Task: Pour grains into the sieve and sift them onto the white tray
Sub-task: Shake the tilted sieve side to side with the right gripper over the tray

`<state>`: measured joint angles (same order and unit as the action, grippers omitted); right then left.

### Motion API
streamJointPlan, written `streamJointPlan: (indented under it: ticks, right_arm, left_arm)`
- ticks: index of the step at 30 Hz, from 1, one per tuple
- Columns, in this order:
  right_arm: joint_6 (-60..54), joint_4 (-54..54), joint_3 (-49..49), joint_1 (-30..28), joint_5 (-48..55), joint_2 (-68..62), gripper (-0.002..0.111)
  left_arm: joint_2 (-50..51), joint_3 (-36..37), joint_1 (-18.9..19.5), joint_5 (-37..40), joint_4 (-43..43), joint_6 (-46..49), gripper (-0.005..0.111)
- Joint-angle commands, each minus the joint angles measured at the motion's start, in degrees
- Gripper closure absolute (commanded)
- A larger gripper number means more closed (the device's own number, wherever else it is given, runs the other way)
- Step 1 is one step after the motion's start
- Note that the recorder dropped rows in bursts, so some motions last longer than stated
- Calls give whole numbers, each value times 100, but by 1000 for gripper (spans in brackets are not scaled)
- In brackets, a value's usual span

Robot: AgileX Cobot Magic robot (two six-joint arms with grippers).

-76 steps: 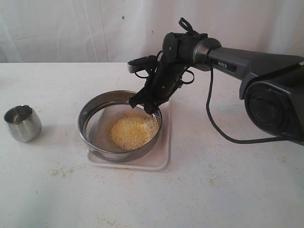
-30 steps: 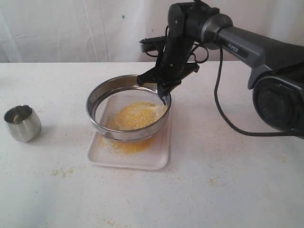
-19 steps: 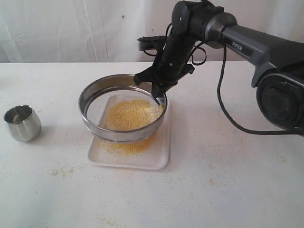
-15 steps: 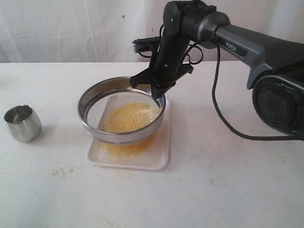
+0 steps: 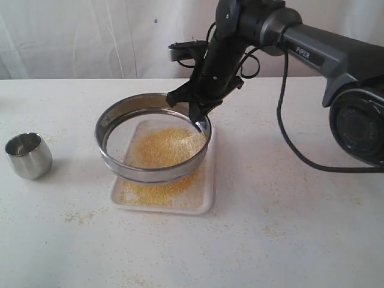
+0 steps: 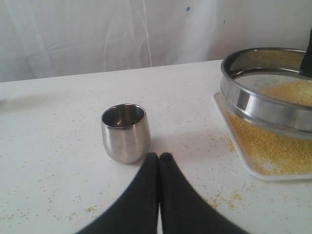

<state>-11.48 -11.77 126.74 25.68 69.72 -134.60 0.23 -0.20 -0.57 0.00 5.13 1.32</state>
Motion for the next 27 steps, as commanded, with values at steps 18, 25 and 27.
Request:
streamJointPlan:
  ticks: [18, 25, 27]
  right_arm:
    - [-1044, -1138, -2, -140, 24, 76, 108]
    - [1308, 276, -2, -76, -363, 65, 108]
    - [-460, -771, -2, -50, 24, 75, 108]
  left_arm:
    - [-23, 20, -21, -36, 32, 13, 107]
    - [-23, 20, -21, -36, 32, 13, 107]
    - [-23, 20, -21, -36, 32, 13, 107]
